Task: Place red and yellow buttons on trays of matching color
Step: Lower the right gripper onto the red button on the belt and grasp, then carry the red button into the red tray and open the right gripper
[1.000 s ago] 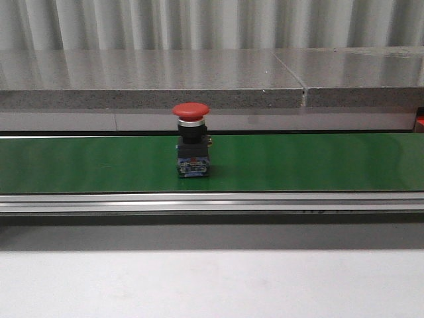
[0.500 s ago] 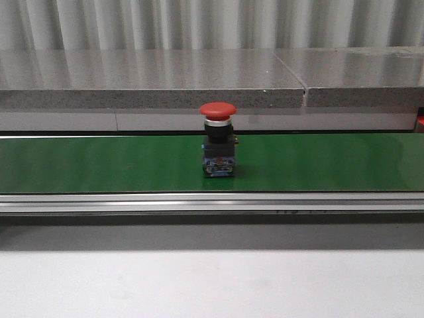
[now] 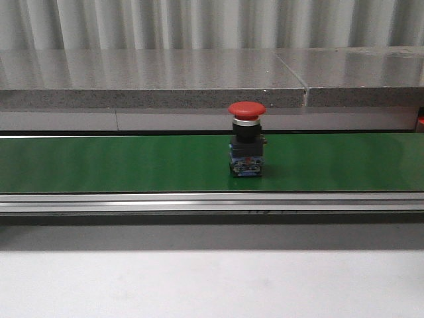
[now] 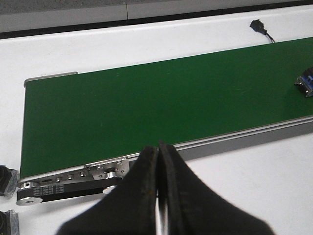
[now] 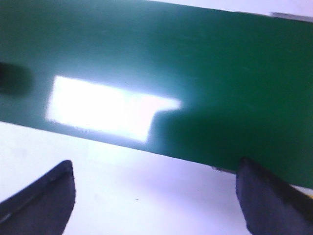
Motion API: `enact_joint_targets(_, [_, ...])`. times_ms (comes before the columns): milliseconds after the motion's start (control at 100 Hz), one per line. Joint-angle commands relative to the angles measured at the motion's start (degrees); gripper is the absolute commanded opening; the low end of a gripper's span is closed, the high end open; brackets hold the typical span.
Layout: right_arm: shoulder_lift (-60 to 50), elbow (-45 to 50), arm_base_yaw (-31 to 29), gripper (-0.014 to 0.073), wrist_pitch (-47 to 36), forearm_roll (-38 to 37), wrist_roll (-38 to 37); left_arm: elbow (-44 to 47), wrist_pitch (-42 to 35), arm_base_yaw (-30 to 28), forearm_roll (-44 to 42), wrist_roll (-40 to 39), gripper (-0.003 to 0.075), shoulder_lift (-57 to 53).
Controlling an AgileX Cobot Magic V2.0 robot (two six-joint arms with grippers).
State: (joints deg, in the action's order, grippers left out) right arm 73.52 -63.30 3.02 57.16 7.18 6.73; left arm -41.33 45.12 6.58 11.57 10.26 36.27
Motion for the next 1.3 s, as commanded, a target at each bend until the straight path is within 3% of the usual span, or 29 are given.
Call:
enact_joint_targets(0, [2.12,-4.58,4.36,0.0655,1.31,0.89,4.32,-1.50,-3.82,0.45,1.30,0.06,-0.0020,-0.04])
enact_joint_targets(320, [16.07,-12.75,15.30,0.0655,5.25,1.42,13.82,-1.50,-3.82,0.45,1.30,0.06,-0.0020,-0.04])
enact_joint_targets(510, [21.48,-15.76,17.72,0.0655,2.81,6.24,19.30,-1.50,-3.82,0.45,1.30,0.06,-0.0020,-0.04])
enact_joint_targets(660, [24.08,-17.45,17.79,0.0648,-1.84,7.01,19.48,-1.50,-3.82,0.45,1.30,0.06,-0.0020,-0.04])
enact_joint_targets(750, [24.69,-18.00,17.79,0.0549,-2.03,7.01,19.48,-1.50,-3.82,0.45,1.30,0.06,-0.0020,-0.04])
enact_joint_targets(880, [24.23,-18.00,17.68,0.0238,-2.34,6.90,19.62,-1.50,-3.82,0.45,1.30,0.06,-0.0020,-0.04])
enact_joint_targets(950, [23.56,-18.00,17.48,0.0139,-2.52,6.90,19.75,-1.50,-3.82,0.45,1.30,0.06,-0.0020,-0.04])
enact_joint_targets(1130, [19.85,-18.00,15.11,0.0110,-5.41,6.75,17.51,-1.50,-3.82,0.45,1.30,0.06,-0.0020,-0.04])
enact_joint_targets(1290, [15.22,-18.00,5.79,0.0110,-6.63,6.69,11.34,-1.50,-3.82,0.45,1.30,0.06,-0.0020,-0.04])
